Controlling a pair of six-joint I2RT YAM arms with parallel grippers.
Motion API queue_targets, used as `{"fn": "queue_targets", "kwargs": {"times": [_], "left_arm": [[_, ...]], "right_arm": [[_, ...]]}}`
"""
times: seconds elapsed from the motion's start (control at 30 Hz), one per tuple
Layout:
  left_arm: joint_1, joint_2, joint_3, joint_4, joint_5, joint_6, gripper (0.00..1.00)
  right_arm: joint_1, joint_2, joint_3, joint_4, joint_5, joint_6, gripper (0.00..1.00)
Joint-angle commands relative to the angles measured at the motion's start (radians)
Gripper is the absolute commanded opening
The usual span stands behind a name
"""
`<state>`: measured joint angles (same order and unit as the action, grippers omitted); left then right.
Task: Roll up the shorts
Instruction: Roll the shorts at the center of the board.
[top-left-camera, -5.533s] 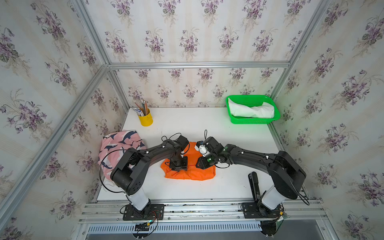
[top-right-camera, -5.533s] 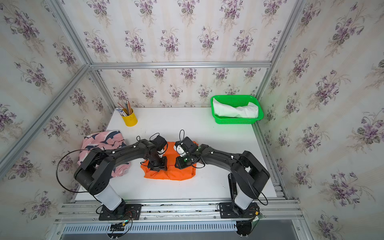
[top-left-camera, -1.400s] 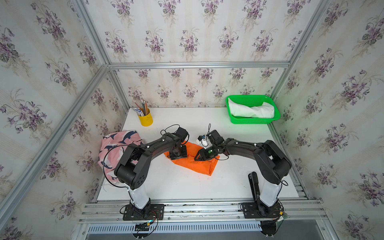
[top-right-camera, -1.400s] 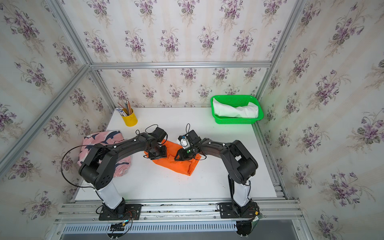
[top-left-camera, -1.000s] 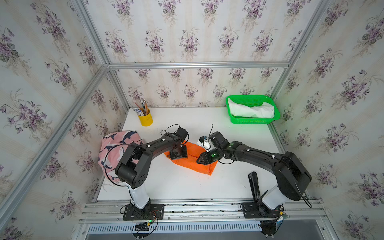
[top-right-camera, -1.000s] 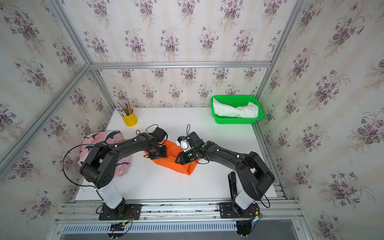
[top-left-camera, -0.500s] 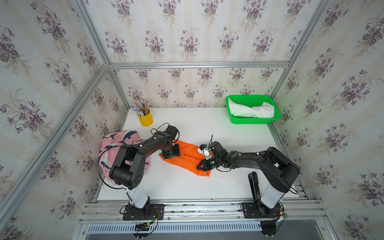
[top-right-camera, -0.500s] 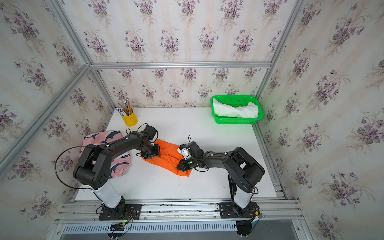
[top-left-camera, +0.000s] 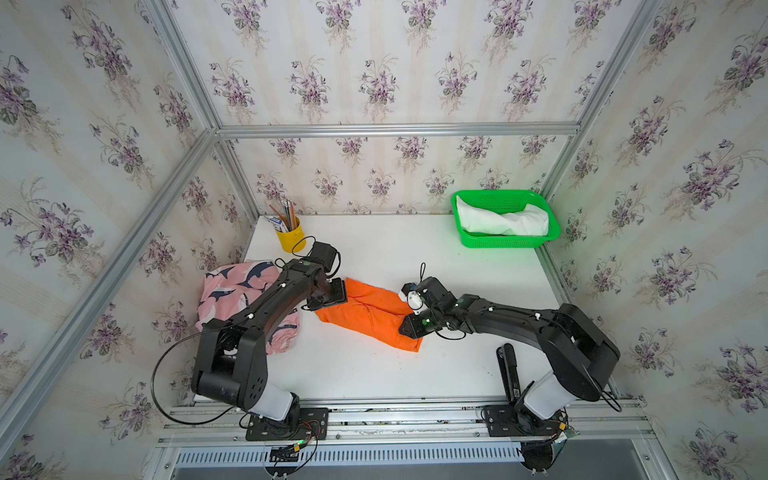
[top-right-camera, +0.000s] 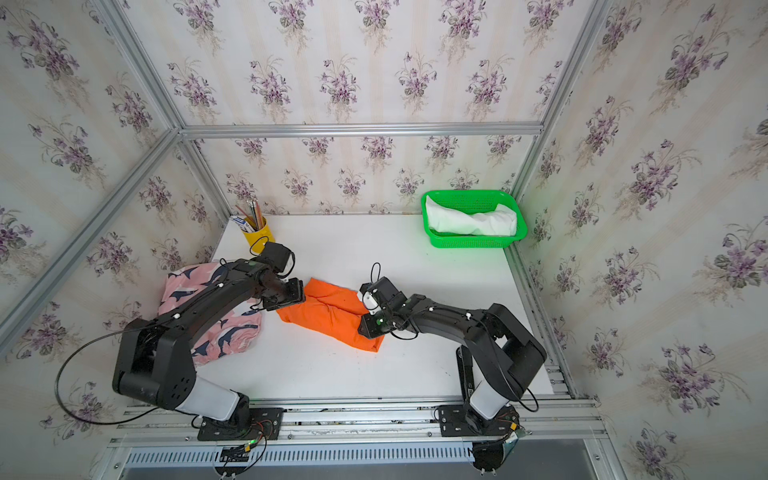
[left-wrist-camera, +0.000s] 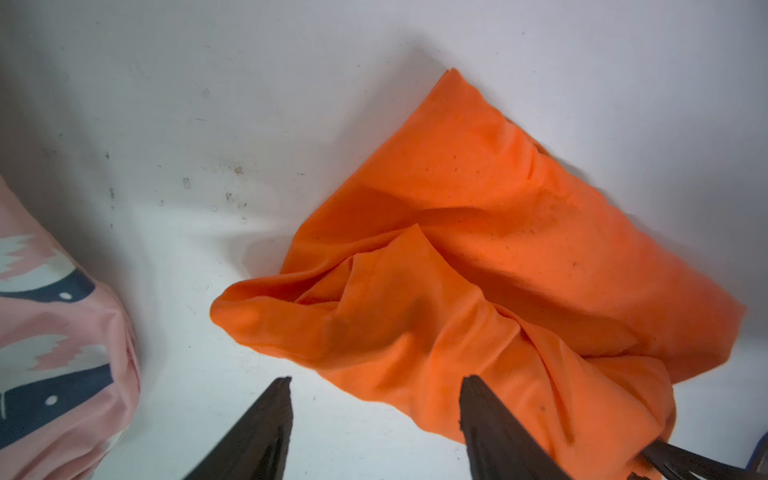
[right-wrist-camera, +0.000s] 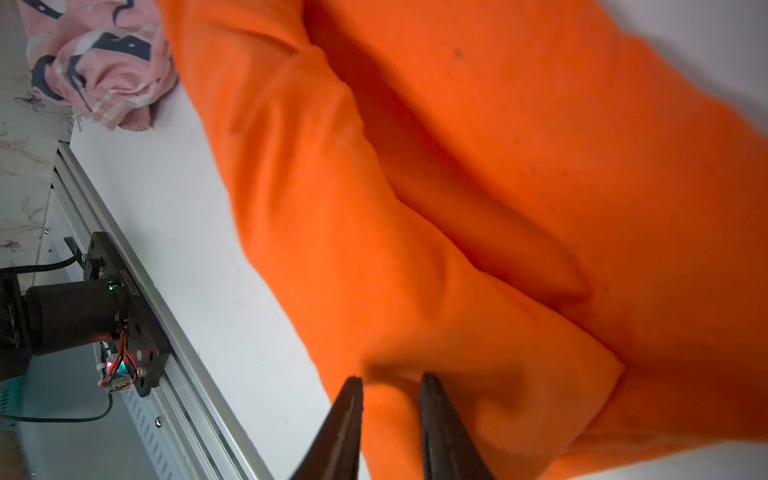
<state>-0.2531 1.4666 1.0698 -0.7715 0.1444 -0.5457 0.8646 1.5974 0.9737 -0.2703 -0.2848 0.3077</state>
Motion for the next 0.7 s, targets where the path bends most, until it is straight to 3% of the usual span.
{"fn": "queue_targets", "kwargs": {"times": [0.0,0.17,0.27,0.33,0.5,0.67], "left_arm": [[0.001,-0.06,-0.026,-0.043,0.039,-0.032,0.68],[0.0,-0.144,-0.081,-0.056,0.055,-0.058,0.68],[0.001,-0.179,-0.121,-0.041,0.078,-0.084,0.68],[0.001,-0.204,-0.161,-0.018,0.104,-0.11,0.71],[-0.006,-0.266,-0.296,0.129,0.208,-0.219,0.81],[-0.047,-0.24,-0.384,0.28,0.262,-0.298,0.87]], "right_arm": [[0.08,-0.004,0.097,-0.161,0.222,-0.155,0.38],[0.226,0.063,0.232,-0.21,0.407,-0.303,0.55],[0.247,0.12,0.267,-0.176,0.446,-0.345,0.57],[0.245,0.16,0.287,-0.138,0.443,-0.363,0.52],[0.161,0.277,0.315,-0.048,0.279,-0.315,0.24],[0.073,0.37,0.277,-0.001,0.088,-0.256,0.17]]}}
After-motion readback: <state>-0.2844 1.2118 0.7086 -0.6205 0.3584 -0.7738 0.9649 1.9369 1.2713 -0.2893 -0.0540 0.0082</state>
